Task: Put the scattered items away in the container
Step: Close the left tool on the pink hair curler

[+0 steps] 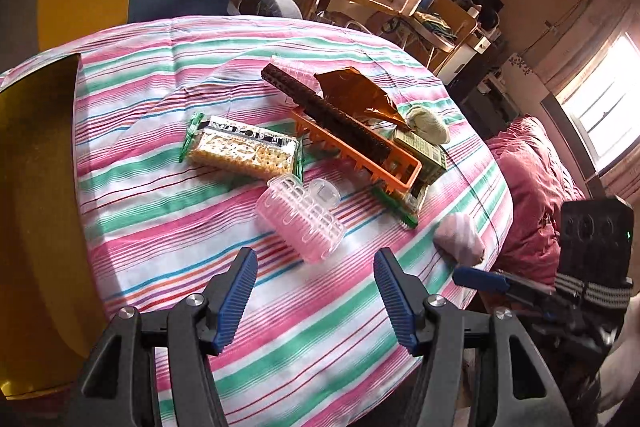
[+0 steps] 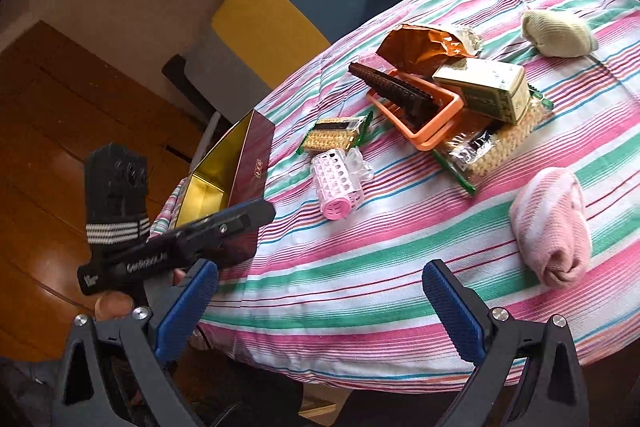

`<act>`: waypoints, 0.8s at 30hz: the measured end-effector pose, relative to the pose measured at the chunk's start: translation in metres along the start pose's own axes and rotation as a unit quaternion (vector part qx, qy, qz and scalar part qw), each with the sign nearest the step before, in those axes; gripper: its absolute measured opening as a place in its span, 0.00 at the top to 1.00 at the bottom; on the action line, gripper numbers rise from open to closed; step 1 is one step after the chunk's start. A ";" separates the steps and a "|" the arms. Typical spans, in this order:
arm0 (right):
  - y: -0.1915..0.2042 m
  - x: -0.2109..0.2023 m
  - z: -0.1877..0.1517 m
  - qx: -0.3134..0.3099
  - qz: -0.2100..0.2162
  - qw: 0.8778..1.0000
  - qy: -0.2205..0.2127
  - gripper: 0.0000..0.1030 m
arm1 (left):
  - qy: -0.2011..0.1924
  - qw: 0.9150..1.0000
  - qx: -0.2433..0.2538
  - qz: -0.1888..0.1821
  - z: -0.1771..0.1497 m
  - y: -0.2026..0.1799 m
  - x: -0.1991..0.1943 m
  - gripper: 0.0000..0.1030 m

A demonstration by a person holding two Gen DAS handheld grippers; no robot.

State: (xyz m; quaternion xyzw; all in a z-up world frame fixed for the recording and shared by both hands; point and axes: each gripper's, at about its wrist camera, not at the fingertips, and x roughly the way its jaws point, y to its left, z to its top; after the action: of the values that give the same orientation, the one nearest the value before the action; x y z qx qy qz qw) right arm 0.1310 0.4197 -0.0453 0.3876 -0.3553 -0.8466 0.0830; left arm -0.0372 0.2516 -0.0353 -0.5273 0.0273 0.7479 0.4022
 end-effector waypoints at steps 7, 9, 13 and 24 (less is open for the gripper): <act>0.003 0.000 0.000 -0.017 -0.002 1.000 -0.001 0.00 | 0.020 0.998 -0.034 0.048 0.025 0.000 0.039 0.40; 0.002 0.002 -0.001 -0.017 0.001 1.000 0.000 0.00 | 0.028 0.997 -0.034 0.062 0.029 0.000 0.050 0.40; 0.002 0.008 -0.003 -0.014 0.005 1.000 0.006 0.00 | 0.046 0.996 -0.010 0.069 0.027 -0.005 0.066 0.41; 0.008 0.008 -0.003 -0.027 0.000 1.000 0.011 0.00 | 0.079 0.992 0.093 0.026 -0.014 -0.010 0.043 0.41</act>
State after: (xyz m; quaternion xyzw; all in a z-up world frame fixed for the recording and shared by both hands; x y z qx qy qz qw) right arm 0.1267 0.4090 -0.0455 0.3941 -0.3309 -0.8519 0.0971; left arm -0.0259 0.2762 -0.0725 -0.5442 0.1418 0.7083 0.4267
